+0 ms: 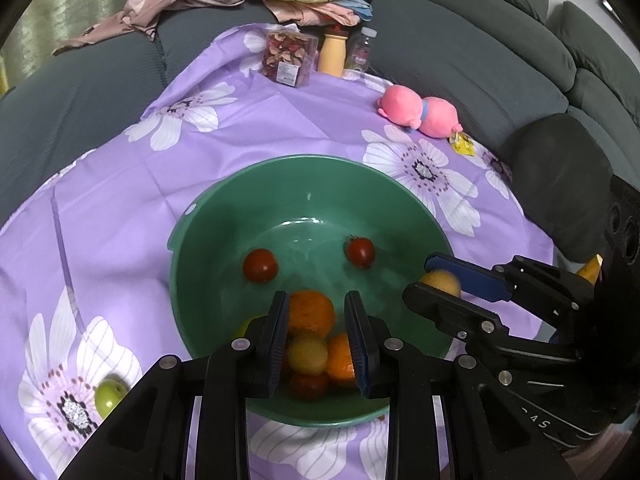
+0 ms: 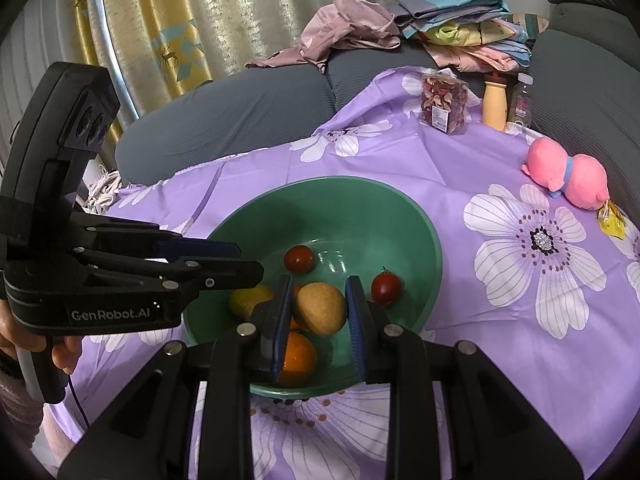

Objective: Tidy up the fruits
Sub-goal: 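Open both grippers to drop the yellow plums into the green bowl, then withdraw both grippers from the bowl toward the green plum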

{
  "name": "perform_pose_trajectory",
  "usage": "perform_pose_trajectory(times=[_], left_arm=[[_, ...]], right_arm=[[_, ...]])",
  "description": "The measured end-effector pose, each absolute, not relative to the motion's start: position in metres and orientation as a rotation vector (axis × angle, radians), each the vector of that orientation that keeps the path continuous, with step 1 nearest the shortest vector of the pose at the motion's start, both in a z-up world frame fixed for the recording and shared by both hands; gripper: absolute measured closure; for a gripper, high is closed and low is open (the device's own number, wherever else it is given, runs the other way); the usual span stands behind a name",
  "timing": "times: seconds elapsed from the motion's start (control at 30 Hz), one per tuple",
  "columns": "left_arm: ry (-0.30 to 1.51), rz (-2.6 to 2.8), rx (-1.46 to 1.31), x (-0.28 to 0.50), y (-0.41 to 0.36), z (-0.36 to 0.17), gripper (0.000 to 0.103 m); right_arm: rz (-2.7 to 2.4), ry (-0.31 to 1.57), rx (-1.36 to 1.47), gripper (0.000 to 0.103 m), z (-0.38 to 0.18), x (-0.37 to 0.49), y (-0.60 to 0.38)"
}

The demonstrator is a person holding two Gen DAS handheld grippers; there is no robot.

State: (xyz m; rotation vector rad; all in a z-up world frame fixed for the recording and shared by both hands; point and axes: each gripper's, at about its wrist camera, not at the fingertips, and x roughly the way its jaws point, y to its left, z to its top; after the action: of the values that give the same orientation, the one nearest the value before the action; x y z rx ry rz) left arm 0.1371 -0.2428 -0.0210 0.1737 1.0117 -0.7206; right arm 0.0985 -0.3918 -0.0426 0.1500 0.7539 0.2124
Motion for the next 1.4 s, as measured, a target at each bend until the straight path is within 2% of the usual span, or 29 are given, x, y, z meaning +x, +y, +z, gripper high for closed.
perform_pose_trajectory(times=[0.17,0.27,0.33,0.5,0.8,0.83,0.9,1.07,1.3,1.4], left_arm=[[1.006,-0.713,0.175,0.135,-0.240,-0.018,0.074],[1.002,-0.703,0.174,0.133,-0.237,-0.016,0.073],[0.999,-0.688,0.166,0.132,-0.231,-0.014,0.057],[0.982,-0.635,0.141,0.125,-0.213,-0.006,0.032],[1.034,-0.514,0.076,0.107,-0.160,-0.025,0.031],[1.052,-0.497,0.062,0.104,-0.149,-0.030,0.020],[1.067,-0.468,0.043,0.098,-0.137,-0.036,0.006],[1.080,-0.414,-0.010,0.084,-0.103,-0.039,0.006],[1.072,-0.408,-0.045,0.064,-0.077,-0.039,0.006],[1.073,-0.414,-0.057,0.057,-0.069,-0.041,0.006]], right_arm=[[0.208,0.752,0.145,0.074,-0.040,0.096,-0.390],[0.205,0.752,0.148,0.066,-0.039,0.095,-0.391],[0.206,0.750,0.149,0.060,-0.038,0.093,-0.389],[0.215,0.737,0.148,0.048,-0.034,0.085,-0.386],[0.216,0.722,0.171,0.031,-0.025,0.064,-0.378],[0.219,0.722,0.172,0.030,-0.024,0.062,-0.376],[0.223,0.725,0.173,0.028,-0.024,0.057,-0.372],[0.252,0.741,0.164,0.027,-0.024,0.047,-0.356],[0.327,0.756,0.161,0.009,-0.021,0.038,-0.324],[0.355,0.767,0.137,0.006,-0.021,0.033,-0.307]])
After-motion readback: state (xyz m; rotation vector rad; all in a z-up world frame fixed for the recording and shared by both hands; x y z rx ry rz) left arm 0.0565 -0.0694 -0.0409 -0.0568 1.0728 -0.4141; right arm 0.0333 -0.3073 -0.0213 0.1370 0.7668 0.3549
